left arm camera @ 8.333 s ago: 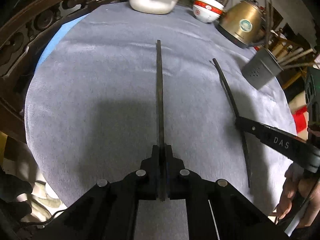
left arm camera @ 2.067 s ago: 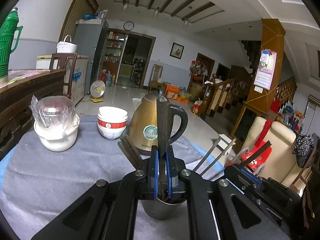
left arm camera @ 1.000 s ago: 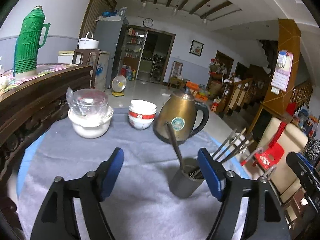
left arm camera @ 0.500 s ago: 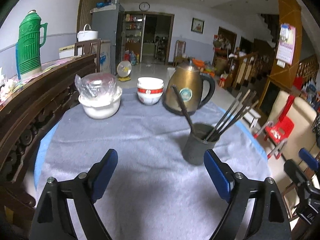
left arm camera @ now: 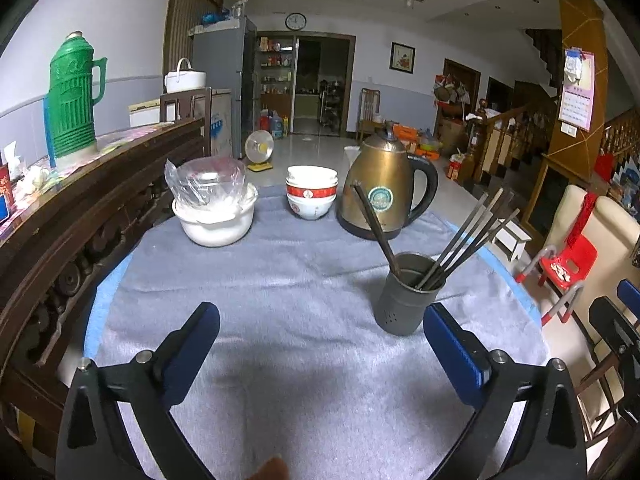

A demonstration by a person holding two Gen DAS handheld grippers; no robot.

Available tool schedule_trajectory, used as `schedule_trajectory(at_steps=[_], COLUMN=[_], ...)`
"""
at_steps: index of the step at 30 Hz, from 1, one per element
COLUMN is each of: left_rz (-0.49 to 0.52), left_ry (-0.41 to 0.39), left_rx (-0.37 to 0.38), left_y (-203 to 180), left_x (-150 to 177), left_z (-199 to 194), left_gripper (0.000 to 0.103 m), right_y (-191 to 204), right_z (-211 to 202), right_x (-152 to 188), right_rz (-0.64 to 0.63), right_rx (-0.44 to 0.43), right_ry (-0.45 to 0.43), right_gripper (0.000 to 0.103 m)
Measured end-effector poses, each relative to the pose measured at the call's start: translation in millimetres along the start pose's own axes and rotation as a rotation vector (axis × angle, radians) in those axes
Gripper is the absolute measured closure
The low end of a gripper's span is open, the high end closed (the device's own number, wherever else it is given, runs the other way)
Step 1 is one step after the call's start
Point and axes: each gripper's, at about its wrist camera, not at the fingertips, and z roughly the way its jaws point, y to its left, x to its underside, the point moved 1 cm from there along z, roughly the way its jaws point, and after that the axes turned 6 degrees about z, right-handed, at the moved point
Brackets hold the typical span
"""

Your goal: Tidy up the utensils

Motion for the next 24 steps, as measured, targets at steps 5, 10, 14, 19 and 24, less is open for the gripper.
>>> schedule_trajectory(at_steps=[5, 10, 14, 19, 24], left_rz=[0.025, 0.022, 0.021, 0.025, 0.018], left_ry=[-0.018, -0.023, -0.034, -0.054, -0.042], left_rx=[-0.002, 0.009, 0.007, 0.008, 0.026], left_y=[-5, -6, -6, -10, -10], left_x=[-3, -5, -7, -10, -12], left_z=[-3, -5, -7, -10, -8], left_gripper=[0.000, 0.000, 0.000, 0.000, 0.000], right_y=[1, 3, 3, 5, 6], right_z=[2, 3, 3, 4, 4], right_x=[-1, -1, -2, -6, -7], right_rz=[-0.001, -0.010, -0.013, -0.018, -0.024], right_rx=[0.003, 0.009, 0.014, 0.016, 0.018], right_ry=[0.011, 0.012, 0.009, -0.001, -0.004], right_gripper=[0.007, 0.007, 0.007, 0.007, 0.007])
